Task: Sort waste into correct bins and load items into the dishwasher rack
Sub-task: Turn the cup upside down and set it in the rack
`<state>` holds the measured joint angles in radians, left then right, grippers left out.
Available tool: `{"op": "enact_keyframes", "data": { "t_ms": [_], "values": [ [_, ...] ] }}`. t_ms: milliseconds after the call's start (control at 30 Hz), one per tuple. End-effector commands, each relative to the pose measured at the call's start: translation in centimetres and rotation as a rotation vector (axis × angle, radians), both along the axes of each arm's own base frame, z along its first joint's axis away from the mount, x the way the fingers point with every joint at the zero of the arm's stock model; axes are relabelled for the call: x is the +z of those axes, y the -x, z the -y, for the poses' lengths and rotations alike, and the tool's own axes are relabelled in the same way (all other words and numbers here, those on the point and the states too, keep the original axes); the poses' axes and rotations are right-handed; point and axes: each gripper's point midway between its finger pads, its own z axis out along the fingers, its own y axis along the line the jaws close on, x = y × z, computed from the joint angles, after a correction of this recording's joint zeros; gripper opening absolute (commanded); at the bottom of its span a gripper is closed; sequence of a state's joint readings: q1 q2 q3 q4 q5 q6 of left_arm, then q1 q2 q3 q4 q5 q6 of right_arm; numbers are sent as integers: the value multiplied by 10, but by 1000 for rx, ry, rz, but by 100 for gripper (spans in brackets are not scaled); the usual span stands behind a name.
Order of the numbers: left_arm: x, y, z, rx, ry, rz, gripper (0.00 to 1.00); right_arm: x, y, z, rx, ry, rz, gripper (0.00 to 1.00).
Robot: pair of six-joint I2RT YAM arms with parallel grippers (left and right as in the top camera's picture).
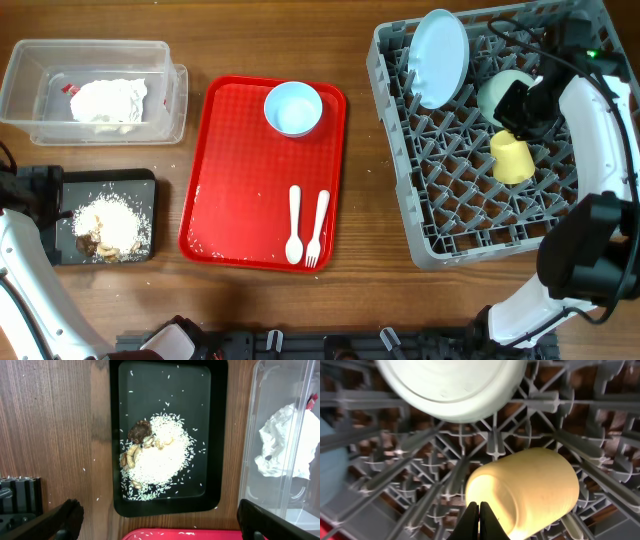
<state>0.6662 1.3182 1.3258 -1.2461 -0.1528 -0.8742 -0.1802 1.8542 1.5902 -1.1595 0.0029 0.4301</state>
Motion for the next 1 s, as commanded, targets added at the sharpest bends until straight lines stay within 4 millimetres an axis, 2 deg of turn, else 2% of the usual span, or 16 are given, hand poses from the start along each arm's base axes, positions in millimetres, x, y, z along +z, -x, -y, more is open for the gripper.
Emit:
{"op": "enact_keyframes", "data": {
  "t_ms": [0,167,300,700,900,967],
  "values": [
    [-2,3,-3,11,-5,-13,100,-25,14,18,-89,84,-99,4],
    [-2,3,-3,11,-5,-13,100,-16,17,25,-97,125,-105,4],
    [-2,3,-3,11,-5,-13,100,-4,27,35,-124,189,-145,4],
    [-2,3,-3,11,-5,-13,100,0,63,32,-127,191,-287,4],
    [-2,3,-3,11,-5,-13,100,4,71,31,-132,198,-311,4],
    [-2,3,-3,11,-5,-13,100,10,68,26,-121,178,-280,4]
  ]
}}
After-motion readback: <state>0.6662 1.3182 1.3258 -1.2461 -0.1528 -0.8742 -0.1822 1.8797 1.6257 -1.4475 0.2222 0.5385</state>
